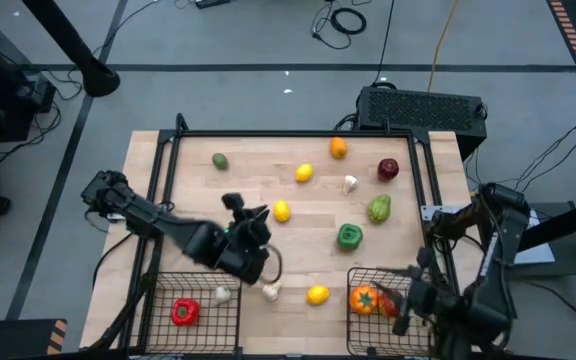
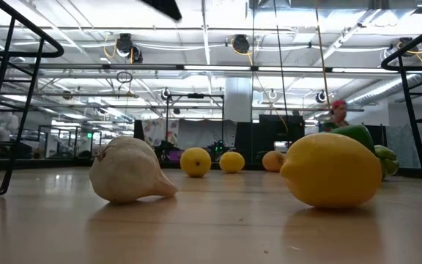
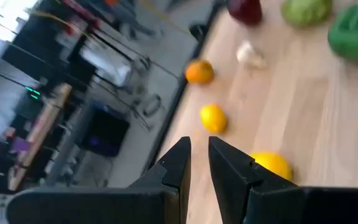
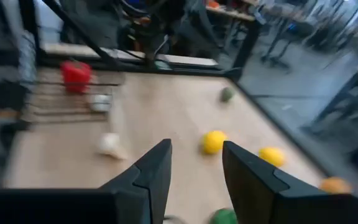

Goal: Sort produce into baskets
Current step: Put the green lime into the right black wire basket

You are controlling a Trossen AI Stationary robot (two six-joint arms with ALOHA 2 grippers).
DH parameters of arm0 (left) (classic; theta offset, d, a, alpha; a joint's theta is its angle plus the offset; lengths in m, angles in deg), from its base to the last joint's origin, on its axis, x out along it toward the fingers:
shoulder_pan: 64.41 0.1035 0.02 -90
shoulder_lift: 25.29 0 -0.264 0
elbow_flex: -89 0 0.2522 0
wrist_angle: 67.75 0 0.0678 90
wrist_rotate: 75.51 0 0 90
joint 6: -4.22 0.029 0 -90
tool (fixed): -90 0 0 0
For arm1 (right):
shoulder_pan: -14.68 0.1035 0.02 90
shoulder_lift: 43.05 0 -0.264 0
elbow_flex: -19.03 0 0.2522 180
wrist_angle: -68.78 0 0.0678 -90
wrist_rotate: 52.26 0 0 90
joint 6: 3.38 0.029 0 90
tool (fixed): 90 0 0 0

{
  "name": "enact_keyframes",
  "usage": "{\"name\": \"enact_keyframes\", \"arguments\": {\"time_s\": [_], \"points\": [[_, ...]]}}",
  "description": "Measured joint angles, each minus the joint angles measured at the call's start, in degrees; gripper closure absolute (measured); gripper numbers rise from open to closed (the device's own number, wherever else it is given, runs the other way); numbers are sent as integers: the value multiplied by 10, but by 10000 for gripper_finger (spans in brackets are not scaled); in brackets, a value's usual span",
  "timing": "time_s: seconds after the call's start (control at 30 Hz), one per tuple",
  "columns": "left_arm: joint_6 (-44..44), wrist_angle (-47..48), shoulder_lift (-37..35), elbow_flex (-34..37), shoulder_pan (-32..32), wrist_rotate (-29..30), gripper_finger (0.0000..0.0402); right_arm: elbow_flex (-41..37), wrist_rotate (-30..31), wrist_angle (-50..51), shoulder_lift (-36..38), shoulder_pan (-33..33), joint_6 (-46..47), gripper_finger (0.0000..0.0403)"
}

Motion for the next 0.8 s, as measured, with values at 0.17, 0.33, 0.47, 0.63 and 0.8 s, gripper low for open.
{"name": "enact_keyframes", "arguments": {"time_s": [0.17, 0.33, 0.47, 0.63, 0.8], "points": [[69, 4, -7, 0, 122, -151, 336, -3, 19, 9, 2, -72, -119, 268], [160, 19, -6, 0, 277, -351, 336, -26, 9, 7, 2, -148, -188, 268], [222, 43, -6, 0, 399, -495, 326, -53, -49, -4, 2, -207, -264, 268], [277, 153, -11, 0, 527, -520, 273, -93, -88, -44, 2, -264, -341, 268], [475, 158, -11, 22, 611, -523, 194, -112, -95, -128, 1, -312, -455, 268]]}}
